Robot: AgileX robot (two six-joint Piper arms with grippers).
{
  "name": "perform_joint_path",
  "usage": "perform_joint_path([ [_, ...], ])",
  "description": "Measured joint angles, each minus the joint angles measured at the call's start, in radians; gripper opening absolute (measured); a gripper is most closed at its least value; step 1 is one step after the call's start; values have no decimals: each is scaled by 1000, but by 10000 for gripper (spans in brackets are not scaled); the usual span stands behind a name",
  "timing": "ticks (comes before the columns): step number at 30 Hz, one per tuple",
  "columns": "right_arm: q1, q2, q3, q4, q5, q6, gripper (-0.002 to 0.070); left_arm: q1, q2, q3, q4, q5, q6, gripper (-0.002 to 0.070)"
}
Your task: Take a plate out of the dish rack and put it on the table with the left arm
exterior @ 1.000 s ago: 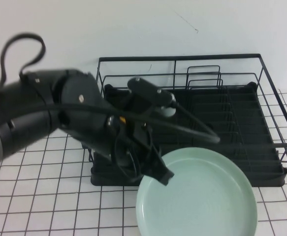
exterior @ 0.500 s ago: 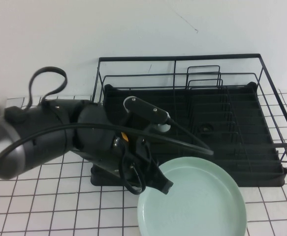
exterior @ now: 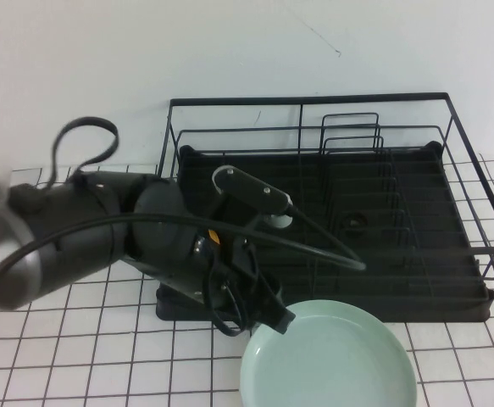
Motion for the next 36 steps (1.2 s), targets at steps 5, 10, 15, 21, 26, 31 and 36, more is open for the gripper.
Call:
perform_joint_path([
  [5, 0, 0, 0, 0, 0, 0, -3, 0, -135, 0, 0, -19, 0, 176],
  [10, 0, 0, 0, 0, 0, 0, -3, 0, -327, 0, 2, -35, 0, 23],
  [15, 0, 0, 0, 0, 0, 0, -3, 0, -516, 0, -7, -67, 6, 3],
  [21, 0, 0, 0, 0, 0, 0, -3, 0, -660, 0, 5, -66, 8, 1],
  [26, 0, 0, 0, 0, 0, 0, -3, 0, -696, 0, -5, -51, 13, 1],
  [31, 0, 0, 0, 0, 0, 0, -3, 0, -682, 0, -5, -49, 16, 0],
  [36, 0, 0, 0, 0, 0, 0, -3, 11, -678, 10, -8, -30, 16, -1],
])
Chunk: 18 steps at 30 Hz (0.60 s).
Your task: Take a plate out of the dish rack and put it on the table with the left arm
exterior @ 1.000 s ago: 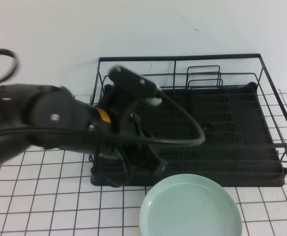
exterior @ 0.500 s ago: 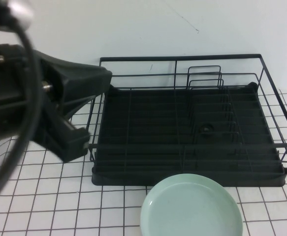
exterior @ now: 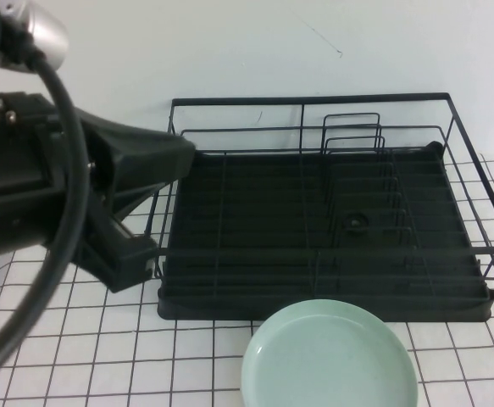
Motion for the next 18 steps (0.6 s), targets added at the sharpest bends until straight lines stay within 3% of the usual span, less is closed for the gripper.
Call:
perform_joint_path([
  [3, 0, 0, 0, 0, 0, 0, -3, 44, -45, 38, -13, 4, 12, -1],
  [7, 0, 0, 0, 0, 0, 0, -3, 162, -179, 154, -9, -78, 48, -1],
  [13, 0, 0, 0, 0, 0, 0, -3, 345, -459, 497, -8, -343, 63, -1],
  [18, 0, 0, 0, 0, 0, 0, -3, 434, -686, 803, -8, -424, 67, -1],
])
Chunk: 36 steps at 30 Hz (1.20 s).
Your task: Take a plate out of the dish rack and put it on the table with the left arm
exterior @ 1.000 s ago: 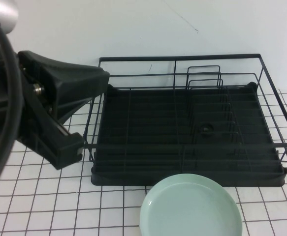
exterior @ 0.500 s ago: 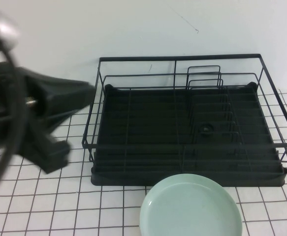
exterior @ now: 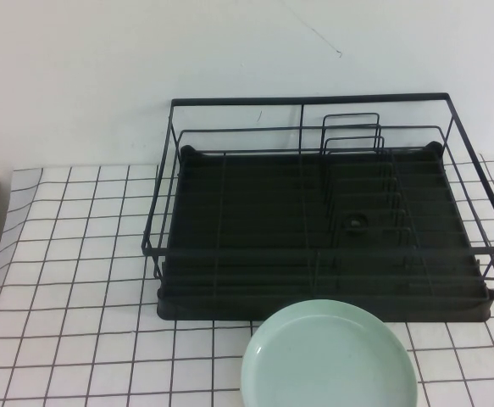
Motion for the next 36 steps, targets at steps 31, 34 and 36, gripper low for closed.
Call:
perform_joint_path([
  [31, 0, 0, 0, 0, 0, 0, -3, 156, -253, 323, 182, 150, -273, -2],
  [34, 0, 0, 0, 0, 0, 0, -3, 157, -253, 321, 262, 152, -380, -2],
  [36, 0, 0, 0, 0, 0, 0, -3, 157, -253, 321, 282, 154, -400, -2],
])
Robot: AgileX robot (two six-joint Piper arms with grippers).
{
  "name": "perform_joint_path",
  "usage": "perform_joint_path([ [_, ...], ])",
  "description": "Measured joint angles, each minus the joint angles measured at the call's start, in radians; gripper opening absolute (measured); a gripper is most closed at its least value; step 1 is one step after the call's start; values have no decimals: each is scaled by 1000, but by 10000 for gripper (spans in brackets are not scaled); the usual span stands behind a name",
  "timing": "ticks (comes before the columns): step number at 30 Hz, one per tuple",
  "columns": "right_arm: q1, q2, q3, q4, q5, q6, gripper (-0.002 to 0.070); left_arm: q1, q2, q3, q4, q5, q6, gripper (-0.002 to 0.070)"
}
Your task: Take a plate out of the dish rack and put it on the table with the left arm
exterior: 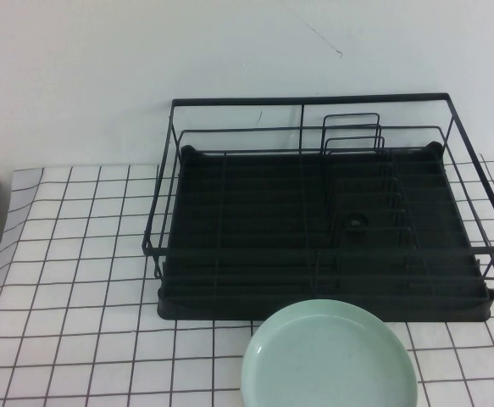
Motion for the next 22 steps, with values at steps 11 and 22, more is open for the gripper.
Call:
perform_joint_path([
  [11, 0, 0, 0, 0, 0, 0, -3, -13, 0, 0, 19, 2, -50, -2],
  [22, 0, 0, 0, 0, 0, 0, -3, -72, 0, 0, 19, 2, -44, -2],
])
